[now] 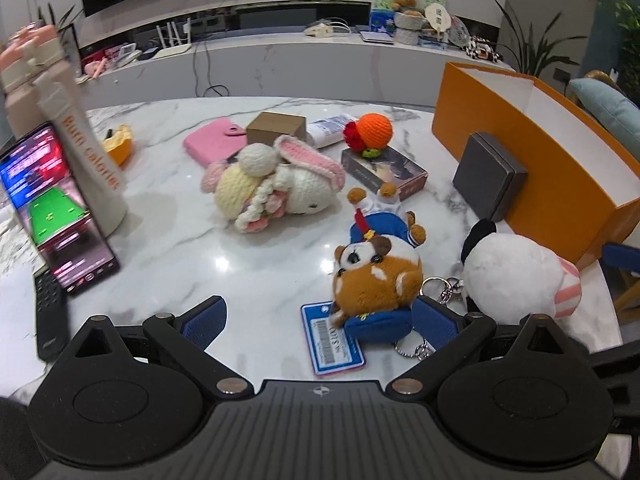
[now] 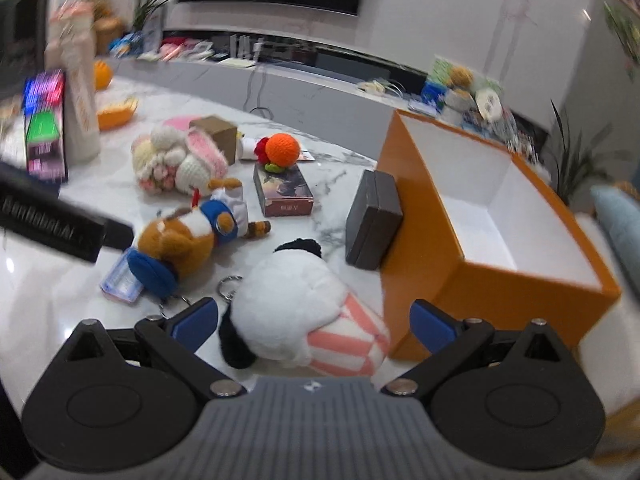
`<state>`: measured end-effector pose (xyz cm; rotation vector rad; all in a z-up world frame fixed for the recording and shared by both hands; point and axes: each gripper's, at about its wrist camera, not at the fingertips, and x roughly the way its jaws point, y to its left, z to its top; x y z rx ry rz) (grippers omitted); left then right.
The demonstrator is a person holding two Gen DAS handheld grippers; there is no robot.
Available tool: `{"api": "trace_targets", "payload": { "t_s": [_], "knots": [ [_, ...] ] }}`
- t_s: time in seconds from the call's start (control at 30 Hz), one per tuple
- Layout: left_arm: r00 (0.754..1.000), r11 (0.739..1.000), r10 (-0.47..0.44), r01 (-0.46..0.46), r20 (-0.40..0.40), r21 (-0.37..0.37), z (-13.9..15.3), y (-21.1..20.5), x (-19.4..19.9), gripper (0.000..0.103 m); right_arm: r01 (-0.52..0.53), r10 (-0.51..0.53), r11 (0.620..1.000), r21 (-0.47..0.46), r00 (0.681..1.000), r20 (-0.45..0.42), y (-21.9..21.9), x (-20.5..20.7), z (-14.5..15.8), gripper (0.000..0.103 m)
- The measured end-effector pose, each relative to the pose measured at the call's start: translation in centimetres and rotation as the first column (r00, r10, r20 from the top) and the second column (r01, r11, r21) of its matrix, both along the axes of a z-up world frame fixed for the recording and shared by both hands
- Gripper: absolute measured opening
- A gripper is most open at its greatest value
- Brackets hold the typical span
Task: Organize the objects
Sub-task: 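Grasp the brown dog plush with the left tool while the right tool grasps the white panda plush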
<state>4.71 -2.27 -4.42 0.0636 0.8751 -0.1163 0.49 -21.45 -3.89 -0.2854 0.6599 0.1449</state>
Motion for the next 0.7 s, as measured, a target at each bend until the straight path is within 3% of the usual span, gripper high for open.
{"api": "trace_targets", "payload": {
  "t_s": [0.13,0.3,0.4,0.5,0.57,0.7],
  "knots": [
    [0.999,0.999,-0.046,0.046,0.026,0.001,-0.4,-0.7,0.5,0.103,-0.123,0.134,0.976,-0.177,0.990,0.051,1.1,-0.1,-1.0,0.102],
    [0.996,0.996,-0.085,0.085,0.015,0.036,-1.2,-1.9,1.4,0.103,-0.323,0.360,0.865,-0.383,0.933,0.026,2.5,-0.1,-2.6,0.102],
    [0.994,0.993,-0.109,0.108,0.005,0.049,-1.7,-2.6,1.9,0.103,-0.409,0.437,0.802,-0.436,0.898,-0.039,2.6,0.5,-3.6,0.102],
    [0.992,0.989,-0.127,0.127,-0.005,0.072,-2.5,-3.2,2.4,0.103,-0.472,0.485,0.762,-0.443,0.870,-0.092,2.8,1.1,-4.5,0.102],
    [0.990,0.987,-0.138,0.138,-0.001,0.078,-3.0,-3.5,2.7,0.103,-0.487,0.494,0.755,-0.440,0.863,-0.108,3.0,1.5,-5.3,0.102],
    [0.984,0.979,-0.175,0.171,0.020,0.110,-3.7,-4.1,2.9,0.103,-0.464,0.456,0.806,-0.368,0.883,-0.114,2.8,2.9,-5.2,0.102]
  ]
}}
